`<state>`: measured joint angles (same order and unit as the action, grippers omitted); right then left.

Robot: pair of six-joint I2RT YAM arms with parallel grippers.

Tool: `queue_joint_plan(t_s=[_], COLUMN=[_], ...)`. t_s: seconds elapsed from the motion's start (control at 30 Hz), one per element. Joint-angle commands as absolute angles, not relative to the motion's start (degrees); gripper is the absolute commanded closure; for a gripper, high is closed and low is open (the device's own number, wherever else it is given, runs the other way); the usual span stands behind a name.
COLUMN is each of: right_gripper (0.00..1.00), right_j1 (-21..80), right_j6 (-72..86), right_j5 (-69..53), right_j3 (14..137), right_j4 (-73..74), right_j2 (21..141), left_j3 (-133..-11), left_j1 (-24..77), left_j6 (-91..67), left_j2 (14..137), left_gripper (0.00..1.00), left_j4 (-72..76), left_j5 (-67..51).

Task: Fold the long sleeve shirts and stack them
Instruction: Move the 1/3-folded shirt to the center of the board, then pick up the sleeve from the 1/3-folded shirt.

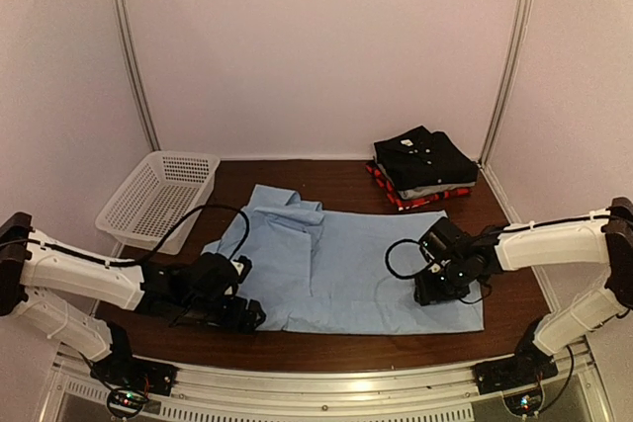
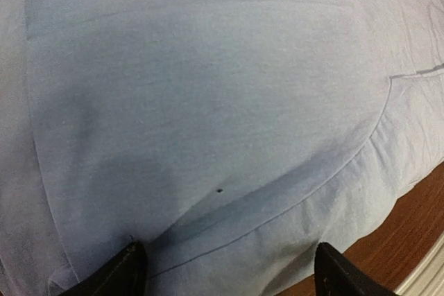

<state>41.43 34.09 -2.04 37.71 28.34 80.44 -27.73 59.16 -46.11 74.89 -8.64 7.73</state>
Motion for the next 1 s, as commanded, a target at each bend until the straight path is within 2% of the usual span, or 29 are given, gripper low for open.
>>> queue_joint_plan(t_s=[0.0, 0.13, 0.3, 0.53, 0.77, 0.9, 0.97], right_gripper=[0.39, 0.38, 0.37, 0.37, 0.37, 0.37, 0.37], right_j1=[41.9, 41.9, 41.9, 41.9, 41.8, 41.9, 41.8], right_j6=[33.6, 31.4, 28.0, 25.1, 24.7, 24.8, 25.0], right_j5=[-3.0, -2.9, -2.3, -2.6, -4.0, -4.1, -4.3], right_j3=[38.7, 41.8, 47.3, 51.6, 50.8, 49.9, 49.2], right_j4=[32.2, 31.7, 31.5, 31.1, 29.5, 28.8, 28.4], right_j2=[78.2, 76.4, 76.1, 78.6, 79.2, 79.0, 78.8], left_j3=[-29.7, -37.2, -47.2, -57.3, -66.2, -70.0, -71.4], left_j1=[60.1, 59.8, 54.2, 39.1, 31.4, 29.1, 28.0], left_j6=[-46.9, -39.5, -30.4, -22.5, -18.6, -17.4, -17.3], left_j2=[72.3, 71.0, 72.5, 77.5, 89.2, 94.8, 97.1], left_gripper=[0.12, 0.03, 0.02, 0.02, 0.02, 0.07, 0.17], left_j4=[-12.7, -14.3, -18.4, -19.1, -18.8, -19.9, -20.4], left_j5=[9.2, 12.4, 13.2, 4.5, -10.1, -15.0, -17.4])
